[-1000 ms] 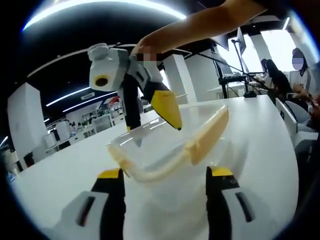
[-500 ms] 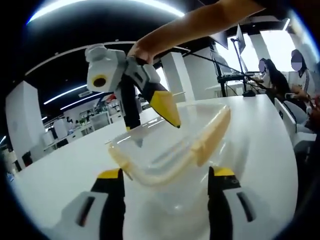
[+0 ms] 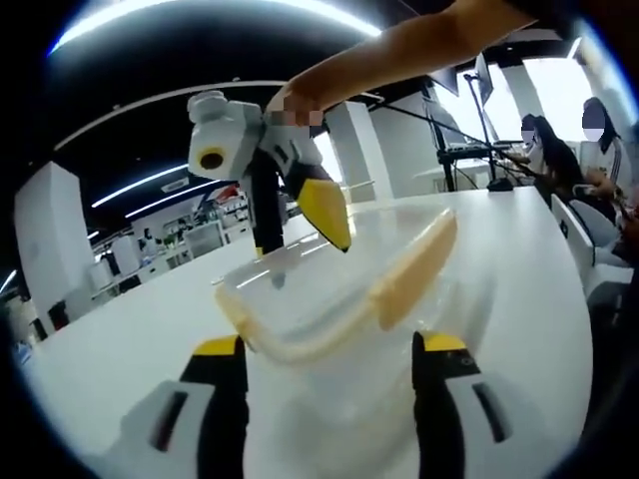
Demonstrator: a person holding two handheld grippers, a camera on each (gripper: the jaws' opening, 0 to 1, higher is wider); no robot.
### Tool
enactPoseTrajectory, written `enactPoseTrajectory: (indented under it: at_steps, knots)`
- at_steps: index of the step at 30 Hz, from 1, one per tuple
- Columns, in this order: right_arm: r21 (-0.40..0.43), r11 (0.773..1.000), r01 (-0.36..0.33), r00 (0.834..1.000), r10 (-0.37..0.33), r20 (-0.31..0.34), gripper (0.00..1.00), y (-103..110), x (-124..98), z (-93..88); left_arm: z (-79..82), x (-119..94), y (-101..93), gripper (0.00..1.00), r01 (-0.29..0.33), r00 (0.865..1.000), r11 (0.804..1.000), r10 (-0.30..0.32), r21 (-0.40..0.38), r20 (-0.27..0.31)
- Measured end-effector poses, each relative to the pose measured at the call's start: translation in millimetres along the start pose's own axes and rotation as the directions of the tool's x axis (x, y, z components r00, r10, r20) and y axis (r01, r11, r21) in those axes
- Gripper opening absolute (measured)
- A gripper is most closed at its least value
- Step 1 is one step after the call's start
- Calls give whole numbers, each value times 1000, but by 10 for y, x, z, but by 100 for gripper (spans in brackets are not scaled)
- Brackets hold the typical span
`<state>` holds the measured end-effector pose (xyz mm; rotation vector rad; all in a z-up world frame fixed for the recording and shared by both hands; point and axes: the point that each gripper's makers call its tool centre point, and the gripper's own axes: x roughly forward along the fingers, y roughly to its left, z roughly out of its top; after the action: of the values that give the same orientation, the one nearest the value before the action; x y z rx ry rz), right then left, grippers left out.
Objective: Snap each plastic latch of the storage box into its locked position after aligning the lid with the box until every specified latch is closed and the lid sits flush.
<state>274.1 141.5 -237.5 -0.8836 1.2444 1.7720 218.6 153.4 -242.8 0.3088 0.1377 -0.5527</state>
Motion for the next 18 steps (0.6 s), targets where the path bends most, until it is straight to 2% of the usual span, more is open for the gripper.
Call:
enactPoseTrajectory:
  at_steps: [2,4,6,10,13,18]
  knots:
    - [11,999,44,999,-44,-3,68,-87,-81,-76,4,-10,-9,65,-9,1000,1000,9,-3,3]
    - [31,999,33,999,-33,-4,68,-18,-126,-131,9,-15,-12,65,-13,1000,1000,13,-5,5]
    - [56,998,20,999,-22,27,72,38,-157,-115,12,-13,-14,65,-15,1000,1000,15,-7,5]
    - [52,998,44,999,-46,27,76,89,-171,-196,19,-18,-26,66,-32,999,999,32,-14,-2]
    - [69,996,54,998,-56,28,78,131,-182,-276,69,-35,-20,66,-55,998,997,57,-62,27]
    - [59,996,71,997,-69,-30,82,192,-131,-462,98,-27,-8,69,-64,997,991,69,-115,45]
